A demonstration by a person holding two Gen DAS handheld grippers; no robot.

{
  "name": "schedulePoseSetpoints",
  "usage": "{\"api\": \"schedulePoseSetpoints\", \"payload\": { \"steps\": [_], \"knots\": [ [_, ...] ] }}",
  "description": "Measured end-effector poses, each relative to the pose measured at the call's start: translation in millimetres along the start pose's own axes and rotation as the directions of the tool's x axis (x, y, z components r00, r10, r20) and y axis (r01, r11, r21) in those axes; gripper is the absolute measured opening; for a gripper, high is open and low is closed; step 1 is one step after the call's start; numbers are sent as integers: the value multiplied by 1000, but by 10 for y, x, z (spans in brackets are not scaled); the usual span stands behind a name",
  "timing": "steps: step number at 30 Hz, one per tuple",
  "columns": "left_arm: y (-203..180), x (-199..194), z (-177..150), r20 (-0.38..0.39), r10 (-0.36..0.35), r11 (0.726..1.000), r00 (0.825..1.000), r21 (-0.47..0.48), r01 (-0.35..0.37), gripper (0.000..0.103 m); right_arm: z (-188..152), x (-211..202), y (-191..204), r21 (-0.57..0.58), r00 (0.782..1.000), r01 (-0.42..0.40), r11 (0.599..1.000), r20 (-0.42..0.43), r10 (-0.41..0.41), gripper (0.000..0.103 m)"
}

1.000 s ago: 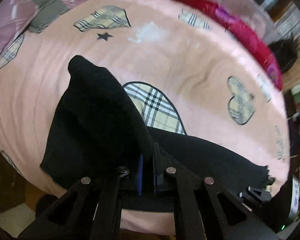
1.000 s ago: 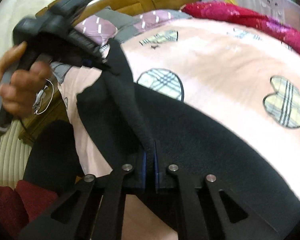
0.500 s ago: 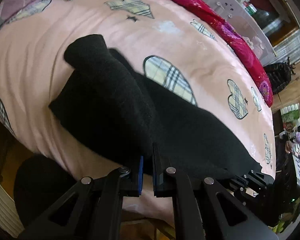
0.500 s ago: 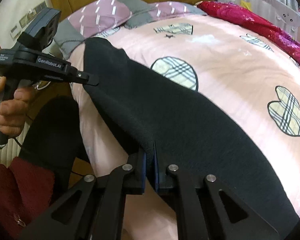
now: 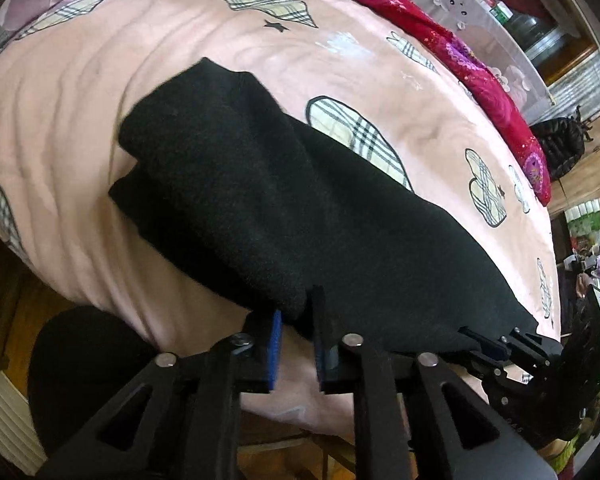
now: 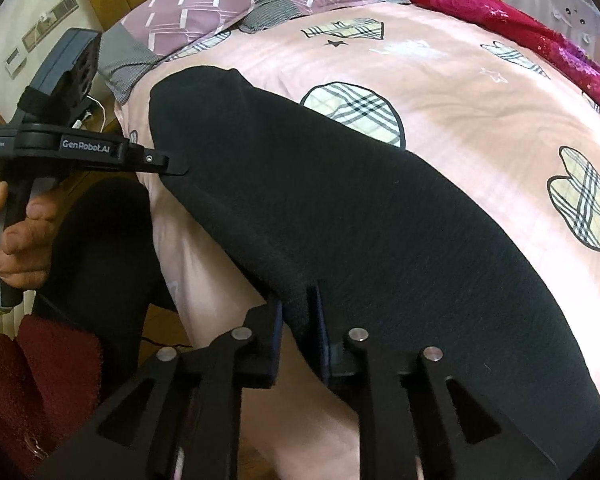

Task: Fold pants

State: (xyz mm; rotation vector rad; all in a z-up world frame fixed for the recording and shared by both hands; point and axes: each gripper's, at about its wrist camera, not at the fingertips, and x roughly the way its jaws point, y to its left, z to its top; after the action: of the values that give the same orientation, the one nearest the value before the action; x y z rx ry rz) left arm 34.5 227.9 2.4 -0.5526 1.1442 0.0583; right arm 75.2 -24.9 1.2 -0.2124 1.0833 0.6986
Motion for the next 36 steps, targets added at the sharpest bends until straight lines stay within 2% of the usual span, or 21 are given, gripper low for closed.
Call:
{"api": "schedulePoseSetpoints", "payload": {
  "steps": [3,4,5,8,12,18,22,23,26,30,33,35,36],
  "knots": [
    [65,-76,-3,6,2,1000,1000,-20,-2,24,-8,-52,11,13,1000,-19,1000,6,19,30],
    [91,-99,-4,10,11,1000,1000,-27,-11,35,-8,-84,16,18,999,-31,999,15,31,34],
    [124,-142,-7,25,12,999,1000,-39,-11,40,-7,-118,19,24,999,-42,999,27,42,35],
    [201,-217,-20,48,24,998,999,-64,-21,44,9,-199,-12,50,996,-77,996,55,74,35],
    [331,-237,-3,42,23,994,999,-112,-18,52,91,-253,-123,107,991,-108,988,94,99,36],
    [510,-154,133,24,31,983,999,-184,-26,60,305,-321,-432,197,985,-115,974,148,86,36],
    [648,-54,255,8,41,974,999,-223,-38,60,465,-253,-784,292,980,-142,946,177,92,48],
    [685,-23,284,8,48,971,999,-235,-45,60,503,-209,-869,315,980,-147,938,177,94,48],
    [773,90,332,-15,43,966,999,-256,-45,60,656,1,-1068,353,984,-151,923,144,106,48],
    [834,190,364,-4,42,962,999,-269,-42,60,848,366,-1160,340,991,-129,931,60,116,48],
    [833,264,396,-2,43,965,999,-260,-42,57,931,639,-1144,298,992,-115,948,-21,127,48],
    [804,301,438,4,44,968,999,-247,-42,55,932,814,-1065,236,990,-83,968,-96,108,48],
    [790,318,458,6,48,970,999,-239,-45,54,925,844,-1023,208,990,-69,976,-105,93,48]
  ]
}}
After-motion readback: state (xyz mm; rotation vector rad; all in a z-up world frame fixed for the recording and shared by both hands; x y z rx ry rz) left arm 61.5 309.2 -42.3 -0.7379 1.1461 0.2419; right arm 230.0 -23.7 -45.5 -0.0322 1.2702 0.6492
